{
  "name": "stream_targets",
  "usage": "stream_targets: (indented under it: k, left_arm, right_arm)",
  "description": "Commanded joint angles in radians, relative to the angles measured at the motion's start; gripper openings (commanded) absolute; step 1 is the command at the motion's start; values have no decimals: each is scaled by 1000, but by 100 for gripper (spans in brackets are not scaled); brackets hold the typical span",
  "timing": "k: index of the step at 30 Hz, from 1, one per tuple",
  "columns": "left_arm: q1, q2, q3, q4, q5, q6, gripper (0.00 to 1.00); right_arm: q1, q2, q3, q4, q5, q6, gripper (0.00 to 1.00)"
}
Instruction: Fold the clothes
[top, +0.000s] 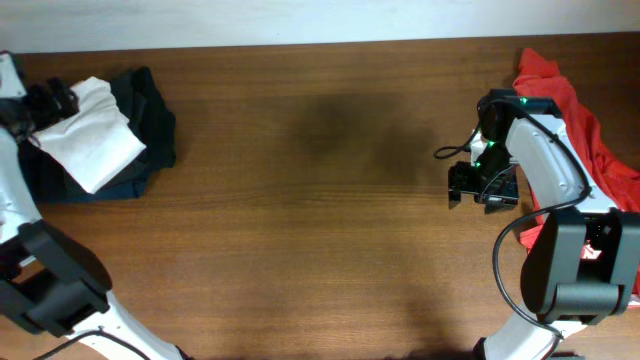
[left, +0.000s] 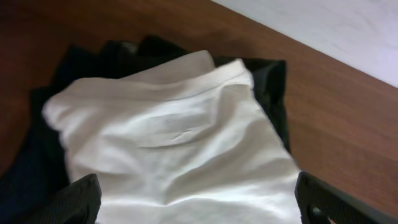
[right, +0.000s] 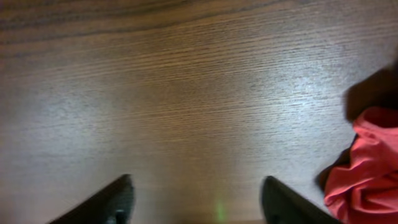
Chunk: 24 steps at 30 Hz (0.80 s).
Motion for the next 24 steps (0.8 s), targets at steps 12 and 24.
stream_targets:
  k: [12, 24]
  left_arm:
    - [-581, 15, 14, -613, -120, -8, 99]
    - [-598, -328, -414, -658, -169, -42, 99]
  right_arm:
    - [31, -19, 5, -81, -250, -174, 99]
    - [29, -449, -405, 145, -188, -44, 99]
